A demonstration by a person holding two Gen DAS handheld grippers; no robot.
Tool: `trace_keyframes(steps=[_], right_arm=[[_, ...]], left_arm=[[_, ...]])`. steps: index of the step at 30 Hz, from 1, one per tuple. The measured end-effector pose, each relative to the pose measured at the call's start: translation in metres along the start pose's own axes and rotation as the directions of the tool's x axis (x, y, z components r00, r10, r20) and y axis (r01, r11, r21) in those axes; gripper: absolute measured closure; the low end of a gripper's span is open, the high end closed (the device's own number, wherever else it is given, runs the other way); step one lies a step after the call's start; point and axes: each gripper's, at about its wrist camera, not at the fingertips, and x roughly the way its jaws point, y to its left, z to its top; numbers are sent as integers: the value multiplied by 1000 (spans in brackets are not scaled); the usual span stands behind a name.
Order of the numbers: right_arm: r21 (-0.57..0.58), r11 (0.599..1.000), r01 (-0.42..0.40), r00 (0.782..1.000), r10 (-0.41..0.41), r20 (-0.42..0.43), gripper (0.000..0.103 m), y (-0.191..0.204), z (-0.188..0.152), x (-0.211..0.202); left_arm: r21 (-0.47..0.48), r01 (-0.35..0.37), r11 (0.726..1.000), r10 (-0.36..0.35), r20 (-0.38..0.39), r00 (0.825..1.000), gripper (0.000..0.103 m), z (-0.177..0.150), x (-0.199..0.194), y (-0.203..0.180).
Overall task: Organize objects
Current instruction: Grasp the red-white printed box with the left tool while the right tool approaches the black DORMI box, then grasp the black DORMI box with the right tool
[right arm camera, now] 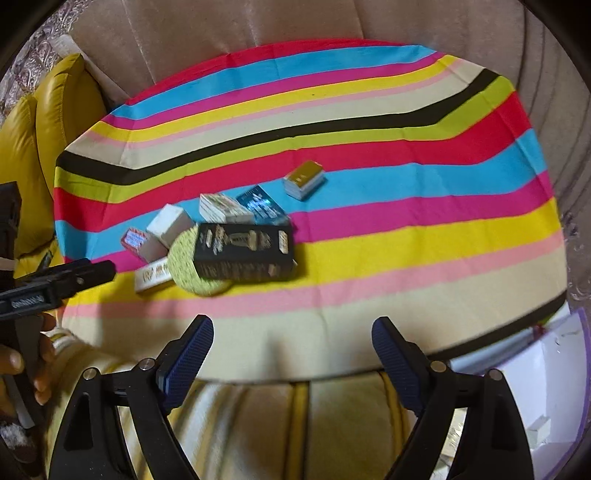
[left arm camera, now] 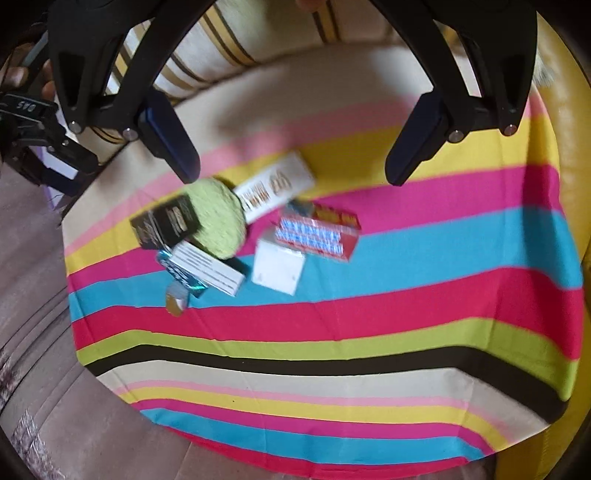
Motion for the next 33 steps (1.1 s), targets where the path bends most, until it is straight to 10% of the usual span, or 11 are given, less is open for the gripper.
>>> trace_keyframes(steps=[12, 20, 33], right_arm=[[2, 998, -60, 998, 60, -36, 1, 19, 36, 41], [-9, 997, -78, 995, 78, -59, 0, 27, 43, 58], [12, 997, -76, 993, 76, -93, 0, 23, 48, 79]], left_arm=[[94, -51, 994, 53, -21, 998, 2, 30, 42, 17], [73, 3, 997, 2, -74, 997, 39, 28, 58, 24], [60, -2, 998, 2, -1, 1000, 39, 23, 39, 18]])
